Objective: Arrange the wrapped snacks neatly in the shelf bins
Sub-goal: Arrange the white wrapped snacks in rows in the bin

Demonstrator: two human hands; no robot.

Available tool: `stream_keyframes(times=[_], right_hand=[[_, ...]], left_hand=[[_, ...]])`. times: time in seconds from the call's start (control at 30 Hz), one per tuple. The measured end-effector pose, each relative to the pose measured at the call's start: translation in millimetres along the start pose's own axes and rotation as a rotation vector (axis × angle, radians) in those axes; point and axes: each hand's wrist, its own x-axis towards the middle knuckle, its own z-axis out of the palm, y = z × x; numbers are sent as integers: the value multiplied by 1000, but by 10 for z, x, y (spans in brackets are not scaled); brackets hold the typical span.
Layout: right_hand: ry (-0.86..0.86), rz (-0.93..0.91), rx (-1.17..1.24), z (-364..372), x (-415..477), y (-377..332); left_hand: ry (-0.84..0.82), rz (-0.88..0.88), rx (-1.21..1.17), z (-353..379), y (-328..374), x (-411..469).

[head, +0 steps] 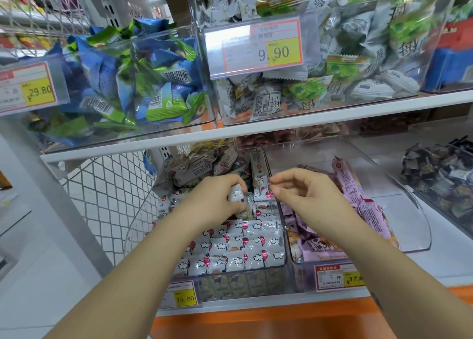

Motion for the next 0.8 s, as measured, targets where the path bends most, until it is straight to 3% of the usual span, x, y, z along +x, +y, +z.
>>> stream_keyframes(times=[0.17,0.37,0.63,0.73,0.8], right_hand=[[-16,0,-8,5,-13,-5],[51,12,-26,-44,18,19],[-44,108,-205,33,37,125],[-49,106,-208,31,41,118],[-55,109,-208,35,41,117]], left_hand=[[-113,38,21,285,-86,118],[-95,-30,-287,356,-235,151],[-184,-86,-251,302,-250,237],[-101,-139,-264,189,-248,266],[-34,-150,-110,209,-181,333]])
